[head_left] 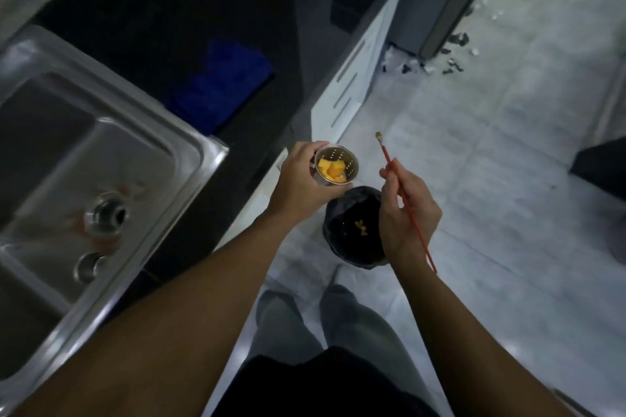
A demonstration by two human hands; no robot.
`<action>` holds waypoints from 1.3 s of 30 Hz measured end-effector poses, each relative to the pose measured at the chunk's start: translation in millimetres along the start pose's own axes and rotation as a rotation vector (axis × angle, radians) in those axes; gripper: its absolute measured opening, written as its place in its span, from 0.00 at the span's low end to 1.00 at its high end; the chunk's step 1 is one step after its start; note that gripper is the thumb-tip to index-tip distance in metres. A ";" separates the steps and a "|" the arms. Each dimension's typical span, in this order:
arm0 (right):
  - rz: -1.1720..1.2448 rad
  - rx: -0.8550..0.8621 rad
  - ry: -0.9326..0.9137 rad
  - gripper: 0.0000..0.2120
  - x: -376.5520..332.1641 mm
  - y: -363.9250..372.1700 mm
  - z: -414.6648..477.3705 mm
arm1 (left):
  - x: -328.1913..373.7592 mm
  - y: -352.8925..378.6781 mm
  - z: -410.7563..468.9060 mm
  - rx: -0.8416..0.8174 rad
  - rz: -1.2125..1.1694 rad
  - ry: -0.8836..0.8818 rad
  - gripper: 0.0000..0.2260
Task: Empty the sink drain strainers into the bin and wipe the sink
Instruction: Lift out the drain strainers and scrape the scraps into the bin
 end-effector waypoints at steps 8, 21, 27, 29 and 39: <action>-0.062 -0.122 0.225 0.11 101.4 -15.2 23.2 | -50.8 106.5 6.4 -0.198 0.077 -0.071 0.37; 0.043 -0.437 0.305 0.19 227.7 29.8 9.1 | -159.1 222.9 32.3 -0.462 0.123 -0.188 0.37; -0.003 -0.523 0.299 0.10 287.5 61.3 15.3 | -196.2 259.9 30.5 -0.536 0.141 -0.168 0.38; -0.010 -0.536 0.311 0.11 304.6 69.6 14.3 | -207.8 267.8 27.6 -0.534 0.158 -0.178 0.38; -0.084 -0.493 0.378 0.10 337.8 86.5 -7.0 | -246.6 280.6 16.6 -0.578 0.252 -0.234 0.34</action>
Point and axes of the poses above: each hand's wrist, its own z-axis towards the middle knuckle, its own y-axis out of the palm, x = y × z, the point moved 5 cm from there along z, towards the middle knuckle, and after that the axes turned 8 degrees about y, right-handed, at the moved point
